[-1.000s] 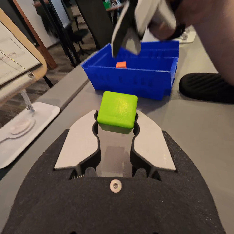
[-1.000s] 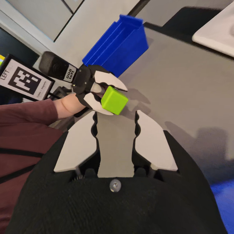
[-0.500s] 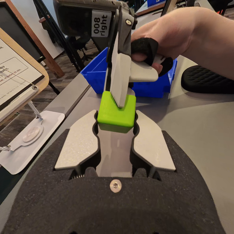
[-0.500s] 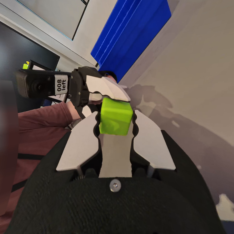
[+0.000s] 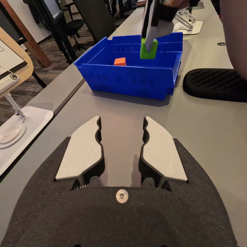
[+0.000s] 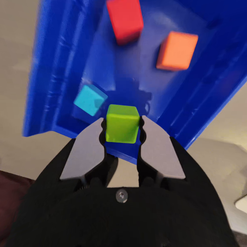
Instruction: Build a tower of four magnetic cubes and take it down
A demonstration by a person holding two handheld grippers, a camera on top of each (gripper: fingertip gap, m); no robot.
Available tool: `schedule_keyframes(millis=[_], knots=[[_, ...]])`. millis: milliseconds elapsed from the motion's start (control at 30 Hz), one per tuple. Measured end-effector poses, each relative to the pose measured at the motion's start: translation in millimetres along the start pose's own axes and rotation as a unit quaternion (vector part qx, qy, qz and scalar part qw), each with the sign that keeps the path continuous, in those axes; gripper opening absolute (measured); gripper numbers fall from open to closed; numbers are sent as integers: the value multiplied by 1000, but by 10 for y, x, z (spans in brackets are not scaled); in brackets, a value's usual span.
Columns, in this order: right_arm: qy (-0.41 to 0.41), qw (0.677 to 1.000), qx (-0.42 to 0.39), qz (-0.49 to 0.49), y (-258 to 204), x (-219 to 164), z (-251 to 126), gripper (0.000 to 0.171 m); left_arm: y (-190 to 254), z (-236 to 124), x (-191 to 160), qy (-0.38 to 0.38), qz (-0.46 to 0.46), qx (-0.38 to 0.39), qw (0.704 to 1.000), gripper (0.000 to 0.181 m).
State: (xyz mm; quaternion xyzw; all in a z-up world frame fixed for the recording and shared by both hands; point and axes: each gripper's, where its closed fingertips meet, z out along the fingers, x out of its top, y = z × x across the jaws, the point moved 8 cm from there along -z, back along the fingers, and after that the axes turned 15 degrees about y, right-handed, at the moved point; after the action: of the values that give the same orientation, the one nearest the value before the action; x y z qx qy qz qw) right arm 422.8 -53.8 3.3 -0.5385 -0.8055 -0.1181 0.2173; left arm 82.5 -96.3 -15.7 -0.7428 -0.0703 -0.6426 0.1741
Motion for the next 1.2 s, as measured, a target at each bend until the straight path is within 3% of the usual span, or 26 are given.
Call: schedule_keyframes(millis=[133,400,533,667,733,867,933,1033,1200], knots=[[-109,993,-23,-39,190,-208,275,49,43,11,-4,-9,12,-6,1000,58],[-153,988,-18,-24,254,-307,461,51,30,-3,18,-23,3,3,1000,57],[-22,999,-10,-35,245,-144,33,48,-126,-218,356,-56,14,64,996,58],[190,977,-100,15,591,44,-445,50,-488,-850,797,-75,12,177,981,62],[246,961,-107,67,791,35,-468,50,-728,-1313,838,-136,2,259,956,70],[189,967,-120,124,1064,-133,-196,51,-1135,-2335,626,-273,-22,422,864,82],[150,975,-87,142,1074,-186,-26,50,-1267,-2712,522,-267,-51,454,849,77],[117,977,-45,171,1045,-206,164,10,-1374,-3160,287,-259,-152,485,822,69],[92,980,-61,163,1012,-205,225,8,-1456,-3609,-208,-332,-243,515,752,74]])
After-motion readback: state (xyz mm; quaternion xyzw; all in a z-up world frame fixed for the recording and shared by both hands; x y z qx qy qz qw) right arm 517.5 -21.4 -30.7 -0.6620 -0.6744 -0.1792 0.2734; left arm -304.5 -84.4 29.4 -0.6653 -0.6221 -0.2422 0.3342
